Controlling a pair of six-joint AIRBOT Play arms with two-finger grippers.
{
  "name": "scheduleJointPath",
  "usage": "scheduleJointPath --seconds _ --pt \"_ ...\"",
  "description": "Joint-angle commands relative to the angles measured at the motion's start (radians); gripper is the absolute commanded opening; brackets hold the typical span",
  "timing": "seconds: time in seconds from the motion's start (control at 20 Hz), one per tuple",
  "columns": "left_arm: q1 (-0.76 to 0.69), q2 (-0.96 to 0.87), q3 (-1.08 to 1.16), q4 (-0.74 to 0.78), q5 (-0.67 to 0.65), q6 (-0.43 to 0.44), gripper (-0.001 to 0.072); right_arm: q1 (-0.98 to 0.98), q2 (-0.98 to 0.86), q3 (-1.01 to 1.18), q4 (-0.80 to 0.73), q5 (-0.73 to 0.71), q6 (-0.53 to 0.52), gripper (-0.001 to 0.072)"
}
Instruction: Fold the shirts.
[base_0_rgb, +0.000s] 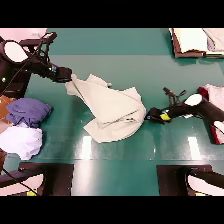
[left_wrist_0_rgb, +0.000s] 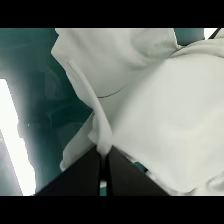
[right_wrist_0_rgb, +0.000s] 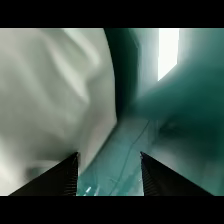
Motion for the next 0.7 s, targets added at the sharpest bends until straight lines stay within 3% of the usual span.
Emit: scheduleJointPath --seconds 0.0,0.05,0.15,0.35,0.5,0.65 --pt "0.0 0.001 0.001 0.004 -0.002 0.0 0.0024 0.066 -0.129 0.064 0.032 -0.064 -0.017 0.0338" --pt "0.0 0.001 0.001 0.004 -0.002 0.0 0.0024 0.076 -0.152 0.095 0.024 -0.068 -0.017 0.0198" --pt "0.0 0.001 0.001 0.004 -0.007 0.0 0.0024 0.086 -0.172 0.149 -0.004 -0.082 -0.016 0.0018" --pt "0.0 0.077 0.037 0.052 0.043 -0.001 0.0023 0.035 -0.086 0.286 -0.143 -0.01 -0.008 0.0016" --pt "0.0 0.191 0.166 0.082 0.066 0.0 0.0023 -0.056 0.079 0.438 -0.267 0.106 -0.006 0.0016" --pt "0.0 0.301 0.332 0.049 0.067 -0.001 0.0023 -0.132 0.255 0.599 -0.281 0.159 -0.006 0.0016"
